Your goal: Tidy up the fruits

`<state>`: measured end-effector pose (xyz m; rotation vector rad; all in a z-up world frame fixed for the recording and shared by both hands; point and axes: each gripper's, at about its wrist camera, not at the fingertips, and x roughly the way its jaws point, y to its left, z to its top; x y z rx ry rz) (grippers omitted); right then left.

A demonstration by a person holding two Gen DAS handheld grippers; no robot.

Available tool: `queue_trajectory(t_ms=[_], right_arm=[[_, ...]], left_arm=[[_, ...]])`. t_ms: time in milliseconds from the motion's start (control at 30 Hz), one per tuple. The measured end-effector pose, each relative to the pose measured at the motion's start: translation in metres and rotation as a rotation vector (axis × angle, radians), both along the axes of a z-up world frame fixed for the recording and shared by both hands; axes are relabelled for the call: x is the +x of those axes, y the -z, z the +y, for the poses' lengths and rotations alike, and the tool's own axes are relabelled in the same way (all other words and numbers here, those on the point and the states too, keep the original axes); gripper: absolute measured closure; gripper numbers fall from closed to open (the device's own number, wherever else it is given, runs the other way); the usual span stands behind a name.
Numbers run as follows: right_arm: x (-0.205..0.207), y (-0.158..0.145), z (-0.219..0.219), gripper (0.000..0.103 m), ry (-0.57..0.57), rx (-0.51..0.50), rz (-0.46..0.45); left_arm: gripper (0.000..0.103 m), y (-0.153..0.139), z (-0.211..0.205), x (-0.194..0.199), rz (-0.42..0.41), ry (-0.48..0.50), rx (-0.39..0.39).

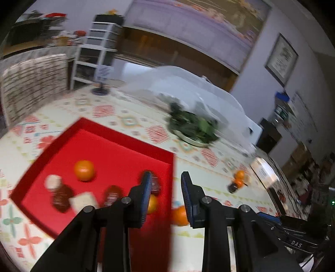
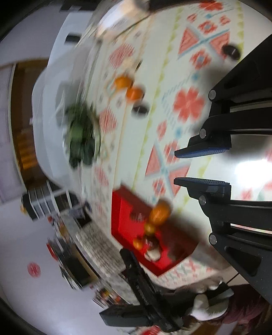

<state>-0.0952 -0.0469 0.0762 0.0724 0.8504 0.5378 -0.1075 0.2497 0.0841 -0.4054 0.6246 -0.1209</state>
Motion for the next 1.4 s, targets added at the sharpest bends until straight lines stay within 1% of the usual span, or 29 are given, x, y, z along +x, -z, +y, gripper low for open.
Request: queue_trajectory(t_ms=[100, 133, 167, 233, 300, 400, 467, 567, 667, 733, 800, 833, 867, 900, 1000, 1033, 1067, 1100, 1167, 1200, 1233, 1300, 1367, 1400], right_arm=[[0.007, -0.004, 0.038, 0.083, -0.067, 0.002, -0.009], [0.010, -0.005, 0.050, 0.083, -0.083, 0.000, -0.010], [0.014, -0.006, 0.060, 0.083, -0.091, -0.001, -0.010], [0.020, -0.007, 0.070, 0.083, -0.089, 0.004, -0.008], [0.025, -0.006, 0.072, 0.083, -0.074, -0.001, -0.003], [0.029, -0.007, 0.057, 0.083, -0.025, -0.003, 0.004], [0.030, -0.006, 0.039, 0.083, 0.017, 0.006, 0.014], [0.029, -0.003, 0.019, 0.083, 0.056, 0.016, 0.029], [0.028, 0.003, 0.003, 0.083, 0.078, 0.027, 0.045], [0.027, 0.006, -0.007, 0.083, 0.086, 0.046, 0.055], [0.027, 0.008, -0.016, 0.083, 0.093, 0.067, 0.061], [0.026, 0.009, -0.020, 0.083, 0.097, 0.078, 0.061], [0.026, 0.010, -0.024, 0.083, 0.100, 0.085, 0.061], [0.026, 0.010, -0.027, 0.083, 0.102, 0.091, 0.060], [0.026, 0.012, -0.037, 0.083, 0.113, 0.114, 0.059], [0.026, 0.012, -0.041, 0.083, 0.117, 0.121, 0.057], [0.025, 0.013, -0.046, 0.083, 0.124, 0.130, 0.056], [0.025, 0.014, -0.050, 0.083, 0.129, 0.136, 0.057], [0.025, 0.017, -0.059, 0.083, 0.142, 0.146, 0.061], [0.025, 0.019, -0.065, 0.083, 0.150, 0.152, 0.066], [0.025, 0.021, -0.068, 0.083, 0.156, 0.157, 0.071], [0.026, 0.025, -0.075, 0.083, 0.164, 0.169, 0.082], [0.026, 0.029, -0.080, 0.083, 0.164, 0.178, 0.089], [0.026, 0.029, -0.080, 0.083, 0.162, 0.181, 0.090]], left_arm=[[0.075, 0.007, 0.026, -0.003, 0.013, -0.045, -0.033], [0.075, 0.009, 0.031, -0.004, 0.017, -0.042, -0.044], [0.075, 0.011, 0.032, -0.004, 0.023, -0.021, -0.047], [0.075, 0.011, 0.024, -0.005, 0.024, 0.022, -0.028], [0.073, 0.010, 0.006, -0.005, 0.017, 0.104, -0.005], [0.067, 0.009, -0.031, 0.002, 0.010, 0.227, 0.057], [0.066, 0.011, -0.061, 0.011, 0.014, 0.316, 0.128], [0.066, 0.018, -0.096, 0.024, 0.019, 0.408, 0.233], [0.066, 0.030, -0.115, 0.043, 0.070, 0.446, 0.284], [0.066, 0.039, -0.121, 0.052, 0.120, 0.439, 0.318], [0.061, 0.047, -0.125, 0.059, 0.172, 0.447, 0.341], [0.060, 0.048, -0.129, 0.059, 0.174, 0.453, 0.353], [0.060, 0.048, -0.132, 0.059, 0.184, 0.458, 0.356], [0.060, 0.049, -0.134, 0.058, 0.196, 0.471, 0.340], [0.060, 0.051, -0.138, 0.059, 0.255, 0.571, 0.171], [0.060, 0.046, -0.140, 0.056, 0.245, 0.594, 0.136], [0.060, 0.040, -0.140, 0.051, 0.224, 0.606, 0.120], [0.059, 0.029, -0.138, 0.046, 0.187, 0.619, 0.092], [0.052, 0.013, -0.136, 0.042, 0.152, 0.606, 0.070], [0.044, 0.008, -0.133, 0.041, 0.141, 0.585, 0.080], [0.042, 0.004, -0.131, 0.041, 0.131, 0.550, 0.118], [0.042, 0.007, -0.129, 0.044, 0.144, 0.513, 0.174], [0.042, 0.020, -0.130, 0.051, 0.188, 0.488, 0.213], [0.042, 0.028, -0.136, 0.053, 0.204, 0.483, 0.254]])
